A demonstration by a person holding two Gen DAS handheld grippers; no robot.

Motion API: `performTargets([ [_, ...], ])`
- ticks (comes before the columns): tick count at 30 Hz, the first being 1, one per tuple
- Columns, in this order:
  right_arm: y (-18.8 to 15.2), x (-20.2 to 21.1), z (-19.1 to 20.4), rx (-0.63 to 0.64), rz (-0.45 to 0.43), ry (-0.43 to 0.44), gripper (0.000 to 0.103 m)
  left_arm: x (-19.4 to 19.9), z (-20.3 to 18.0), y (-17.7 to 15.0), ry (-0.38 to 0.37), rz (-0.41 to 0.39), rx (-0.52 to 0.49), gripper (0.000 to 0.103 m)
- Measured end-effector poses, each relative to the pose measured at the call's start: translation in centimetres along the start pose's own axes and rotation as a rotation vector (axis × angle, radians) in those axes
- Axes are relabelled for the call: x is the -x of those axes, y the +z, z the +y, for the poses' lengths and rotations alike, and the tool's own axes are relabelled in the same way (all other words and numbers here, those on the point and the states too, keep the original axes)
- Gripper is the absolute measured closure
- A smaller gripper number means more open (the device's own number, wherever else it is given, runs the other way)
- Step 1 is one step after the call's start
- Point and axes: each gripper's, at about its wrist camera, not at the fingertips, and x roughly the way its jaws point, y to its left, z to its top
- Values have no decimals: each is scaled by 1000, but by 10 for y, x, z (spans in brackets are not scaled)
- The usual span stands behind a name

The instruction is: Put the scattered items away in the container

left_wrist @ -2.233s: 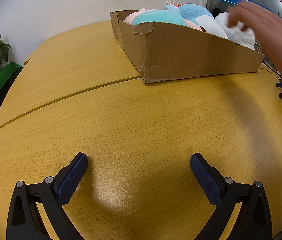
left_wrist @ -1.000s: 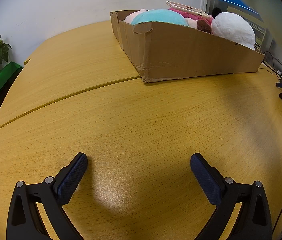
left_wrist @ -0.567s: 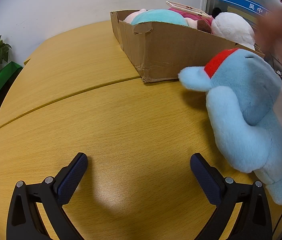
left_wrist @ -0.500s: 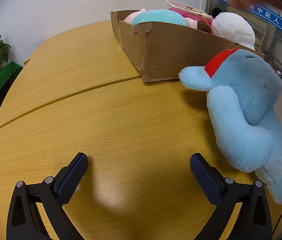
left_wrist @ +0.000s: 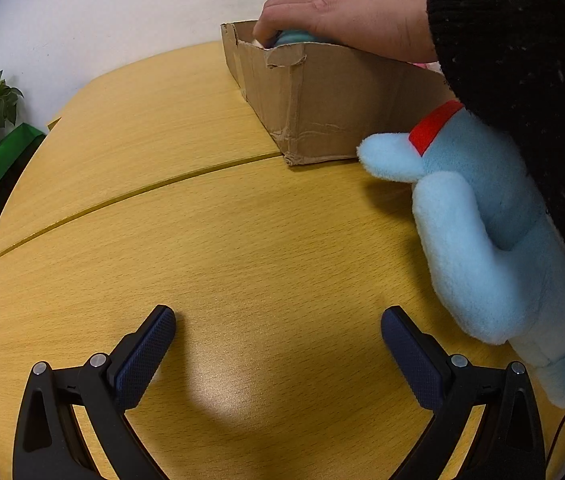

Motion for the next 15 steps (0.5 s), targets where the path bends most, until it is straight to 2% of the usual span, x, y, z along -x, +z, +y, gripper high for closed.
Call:
performTargets([
  [15,0,0,0,-1,0,0,0,0,0,0,0,0,0,0],
])
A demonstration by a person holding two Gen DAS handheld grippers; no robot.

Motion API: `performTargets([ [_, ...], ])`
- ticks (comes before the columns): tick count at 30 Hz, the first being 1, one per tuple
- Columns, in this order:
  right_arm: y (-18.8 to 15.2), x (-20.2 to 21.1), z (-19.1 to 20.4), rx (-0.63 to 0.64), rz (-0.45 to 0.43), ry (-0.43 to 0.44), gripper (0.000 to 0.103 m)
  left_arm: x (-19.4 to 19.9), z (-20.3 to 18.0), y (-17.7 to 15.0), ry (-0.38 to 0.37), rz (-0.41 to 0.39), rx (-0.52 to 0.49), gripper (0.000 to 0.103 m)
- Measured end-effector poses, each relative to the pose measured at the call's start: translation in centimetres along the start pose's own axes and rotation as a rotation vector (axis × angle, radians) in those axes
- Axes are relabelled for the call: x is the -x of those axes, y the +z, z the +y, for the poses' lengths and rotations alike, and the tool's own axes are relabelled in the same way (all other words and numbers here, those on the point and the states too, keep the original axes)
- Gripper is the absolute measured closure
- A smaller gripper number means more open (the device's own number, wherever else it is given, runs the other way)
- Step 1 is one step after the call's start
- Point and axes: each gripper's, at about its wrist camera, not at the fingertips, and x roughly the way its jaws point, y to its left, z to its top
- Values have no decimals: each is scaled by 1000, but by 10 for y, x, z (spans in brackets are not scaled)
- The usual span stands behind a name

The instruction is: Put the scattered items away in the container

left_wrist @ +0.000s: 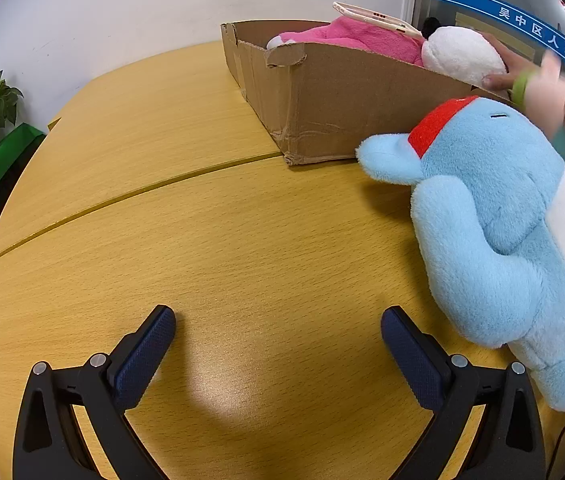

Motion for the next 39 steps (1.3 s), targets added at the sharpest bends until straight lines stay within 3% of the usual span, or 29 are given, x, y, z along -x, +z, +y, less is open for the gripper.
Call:
performTargets([
  [39,0,0,0,-3,0,-2,0,-3,-1,4,0,0,0,0],
])
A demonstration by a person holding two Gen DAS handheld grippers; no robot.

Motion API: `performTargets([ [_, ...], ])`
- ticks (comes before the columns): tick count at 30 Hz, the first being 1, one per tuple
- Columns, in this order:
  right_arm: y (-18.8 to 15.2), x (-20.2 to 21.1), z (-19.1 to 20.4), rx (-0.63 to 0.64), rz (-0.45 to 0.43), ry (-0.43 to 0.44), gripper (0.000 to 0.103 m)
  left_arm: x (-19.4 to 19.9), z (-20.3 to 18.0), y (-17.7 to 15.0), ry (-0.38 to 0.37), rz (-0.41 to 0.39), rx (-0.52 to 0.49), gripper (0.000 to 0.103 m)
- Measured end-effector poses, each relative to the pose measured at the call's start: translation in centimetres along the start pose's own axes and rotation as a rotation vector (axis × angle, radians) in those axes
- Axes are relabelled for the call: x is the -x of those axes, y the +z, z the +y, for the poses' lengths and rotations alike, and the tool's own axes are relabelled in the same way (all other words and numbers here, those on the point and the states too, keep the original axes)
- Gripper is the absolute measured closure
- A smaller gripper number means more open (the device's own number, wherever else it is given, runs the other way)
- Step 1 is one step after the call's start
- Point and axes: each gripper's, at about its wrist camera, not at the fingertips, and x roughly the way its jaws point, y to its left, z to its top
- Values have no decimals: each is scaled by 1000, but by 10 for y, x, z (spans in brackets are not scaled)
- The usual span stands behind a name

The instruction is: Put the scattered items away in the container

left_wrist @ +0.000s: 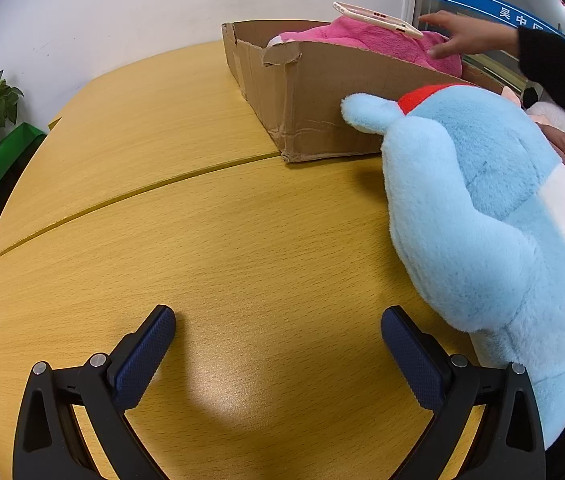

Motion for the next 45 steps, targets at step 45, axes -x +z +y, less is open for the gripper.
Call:
performTargets([
  [45,0,0,0,-2,0,-1,0,0,-4,1,-2,0,-2,0],
])
